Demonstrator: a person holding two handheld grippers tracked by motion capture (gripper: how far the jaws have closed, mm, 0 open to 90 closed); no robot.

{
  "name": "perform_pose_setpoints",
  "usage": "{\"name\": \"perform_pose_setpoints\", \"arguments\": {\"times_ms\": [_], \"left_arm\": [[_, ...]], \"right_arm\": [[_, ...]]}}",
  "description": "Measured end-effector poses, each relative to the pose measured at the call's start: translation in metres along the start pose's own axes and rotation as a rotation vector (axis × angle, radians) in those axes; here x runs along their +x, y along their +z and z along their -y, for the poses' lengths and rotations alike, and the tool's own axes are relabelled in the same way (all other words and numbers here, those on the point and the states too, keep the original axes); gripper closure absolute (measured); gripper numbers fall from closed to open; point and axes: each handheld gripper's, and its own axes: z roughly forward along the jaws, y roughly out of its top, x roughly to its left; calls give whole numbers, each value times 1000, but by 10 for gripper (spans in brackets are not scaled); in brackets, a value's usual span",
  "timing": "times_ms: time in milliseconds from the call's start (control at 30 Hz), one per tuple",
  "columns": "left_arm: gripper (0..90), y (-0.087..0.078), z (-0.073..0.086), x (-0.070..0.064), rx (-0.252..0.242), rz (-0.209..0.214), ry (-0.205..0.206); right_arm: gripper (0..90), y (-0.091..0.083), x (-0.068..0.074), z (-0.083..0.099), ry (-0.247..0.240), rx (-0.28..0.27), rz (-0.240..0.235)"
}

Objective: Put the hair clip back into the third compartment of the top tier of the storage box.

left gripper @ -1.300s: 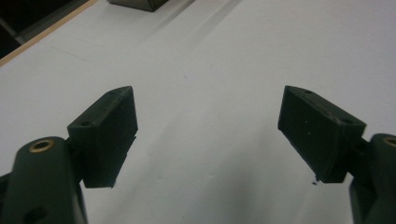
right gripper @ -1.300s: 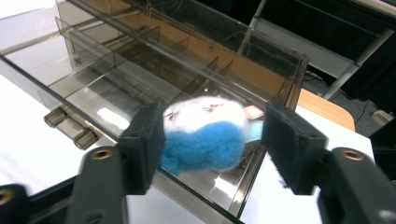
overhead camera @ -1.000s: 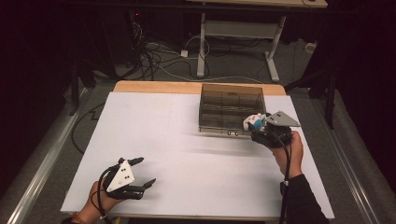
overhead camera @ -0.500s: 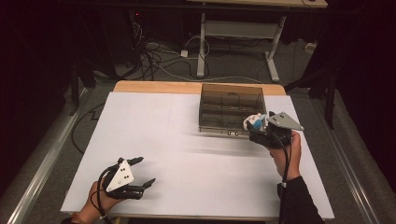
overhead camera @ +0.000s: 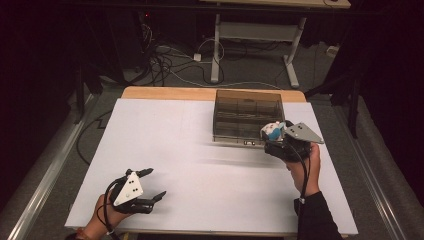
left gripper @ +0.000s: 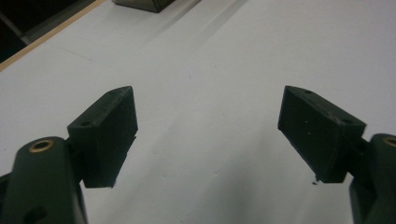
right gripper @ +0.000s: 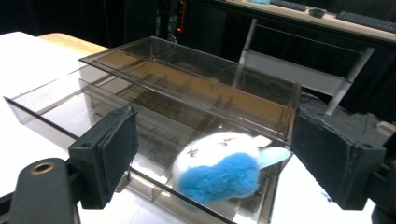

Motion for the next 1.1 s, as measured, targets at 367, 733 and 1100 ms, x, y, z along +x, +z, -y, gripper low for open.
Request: {"name": "perform_pose_setpoints", "arguments": {"times_ms": [367,733,1100], "left_arm": [[189,0,0,0,1,-4,1],[189,0,0,0,1,-14,12],[189,0,0,0,1,-14,14]], "right_arm": [[156,-12,3,-1,-20,-19,-28],[156,-21,16,-2,-54,-31,-80],[158,-28,19,-1,-81,-35,-95]]}}
